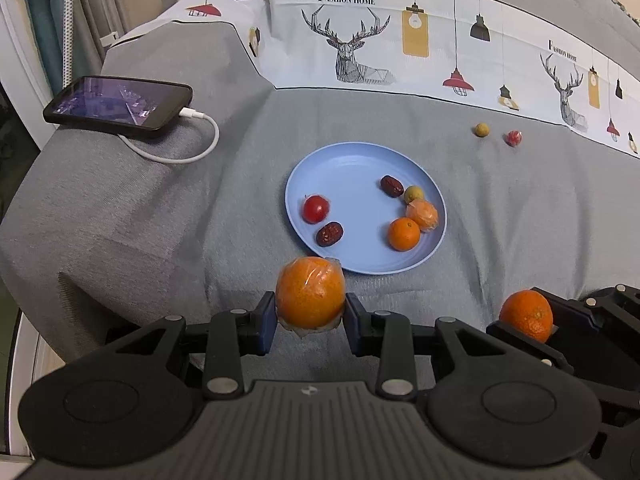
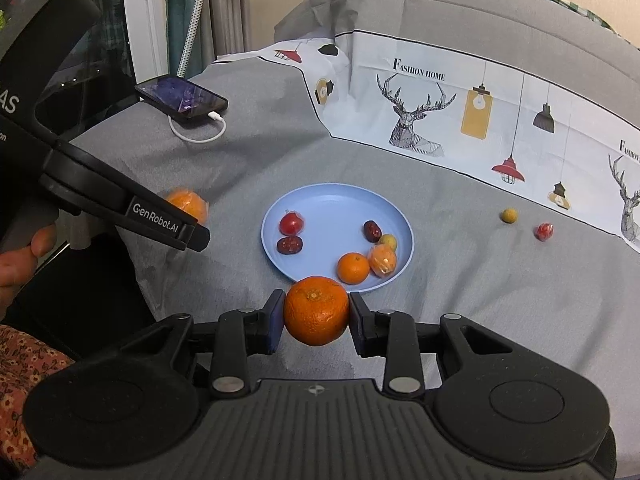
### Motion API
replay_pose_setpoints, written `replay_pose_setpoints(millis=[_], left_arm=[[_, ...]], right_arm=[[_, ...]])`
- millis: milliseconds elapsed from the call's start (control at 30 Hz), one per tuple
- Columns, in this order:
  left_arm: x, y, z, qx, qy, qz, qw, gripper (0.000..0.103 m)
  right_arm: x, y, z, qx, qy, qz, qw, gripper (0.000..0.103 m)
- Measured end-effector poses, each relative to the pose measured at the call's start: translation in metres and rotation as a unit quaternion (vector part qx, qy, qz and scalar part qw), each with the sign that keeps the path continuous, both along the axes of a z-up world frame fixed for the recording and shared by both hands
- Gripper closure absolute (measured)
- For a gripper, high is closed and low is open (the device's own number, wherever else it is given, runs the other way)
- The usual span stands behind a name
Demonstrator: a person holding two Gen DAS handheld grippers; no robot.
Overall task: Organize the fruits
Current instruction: 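Carry the wrapped orange and mandarin over the blue plate with both tools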
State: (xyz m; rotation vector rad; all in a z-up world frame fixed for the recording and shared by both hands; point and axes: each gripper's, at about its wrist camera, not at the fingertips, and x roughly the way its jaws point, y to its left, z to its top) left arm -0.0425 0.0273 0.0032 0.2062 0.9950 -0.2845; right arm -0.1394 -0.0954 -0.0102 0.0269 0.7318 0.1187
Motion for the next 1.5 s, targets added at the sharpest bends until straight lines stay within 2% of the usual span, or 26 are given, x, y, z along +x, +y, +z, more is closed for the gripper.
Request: replay_pose_setpoints(millis=[1133,1500], left_arm=[[0.024,-0.006,-0.021,0.014,0.034,0.007,0.9993,0.064],[0.051,-0.023,-0.021,0.014,0.037,-0.006,0.9992,0.064]], right_arm=[[0.026,-0.008,-0.023,0.025,0.043,-0.012,0.999,0.068],[0.055,-0.015,-0.030,0.025,0.038,-0.027,0.999,0.068]])
